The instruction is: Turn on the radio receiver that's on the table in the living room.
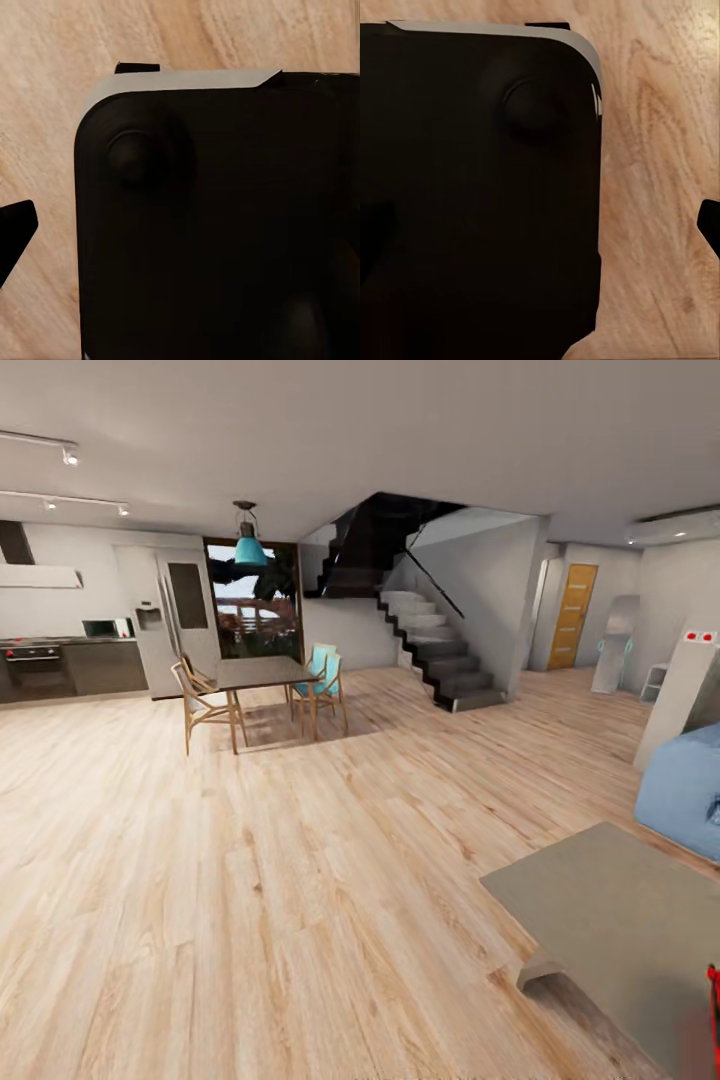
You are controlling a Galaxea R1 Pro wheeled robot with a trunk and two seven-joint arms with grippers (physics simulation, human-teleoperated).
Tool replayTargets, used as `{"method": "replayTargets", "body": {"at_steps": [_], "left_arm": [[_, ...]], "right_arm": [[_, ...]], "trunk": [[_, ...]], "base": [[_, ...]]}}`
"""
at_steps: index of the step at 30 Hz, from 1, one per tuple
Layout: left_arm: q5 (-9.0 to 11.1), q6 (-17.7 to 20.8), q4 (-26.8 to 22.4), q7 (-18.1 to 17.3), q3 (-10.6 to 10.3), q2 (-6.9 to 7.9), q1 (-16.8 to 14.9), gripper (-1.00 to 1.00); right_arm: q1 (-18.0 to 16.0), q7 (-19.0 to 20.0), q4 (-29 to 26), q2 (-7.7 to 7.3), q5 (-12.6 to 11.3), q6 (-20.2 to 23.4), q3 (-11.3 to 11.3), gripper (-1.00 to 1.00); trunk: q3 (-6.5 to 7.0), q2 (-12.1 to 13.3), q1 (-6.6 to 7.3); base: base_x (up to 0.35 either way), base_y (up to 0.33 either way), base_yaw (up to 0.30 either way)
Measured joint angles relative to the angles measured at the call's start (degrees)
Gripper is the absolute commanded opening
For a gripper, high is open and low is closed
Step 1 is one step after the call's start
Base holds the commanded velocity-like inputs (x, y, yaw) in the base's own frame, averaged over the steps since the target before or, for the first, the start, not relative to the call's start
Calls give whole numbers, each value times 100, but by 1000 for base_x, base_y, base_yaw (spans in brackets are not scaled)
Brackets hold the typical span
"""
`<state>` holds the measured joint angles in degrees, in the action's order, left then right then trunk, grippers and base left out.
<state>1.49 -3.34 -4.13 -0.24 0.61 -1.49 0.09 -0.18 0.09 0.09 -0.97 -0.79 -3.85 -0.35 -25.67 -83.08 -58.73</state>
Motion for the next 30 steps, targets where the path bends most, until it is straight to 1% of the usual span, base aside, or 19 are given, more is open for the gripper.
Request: {"method": "replayTargets", "body": {"at_steps": [30], "left_arm": [[0,0,-9,-1,1,0,0,100]], "right_arm": [[0,0,0,0,0,4,0,100]], "trunk": [[-174,0,0]], "base": [[0,0,-244]]}}
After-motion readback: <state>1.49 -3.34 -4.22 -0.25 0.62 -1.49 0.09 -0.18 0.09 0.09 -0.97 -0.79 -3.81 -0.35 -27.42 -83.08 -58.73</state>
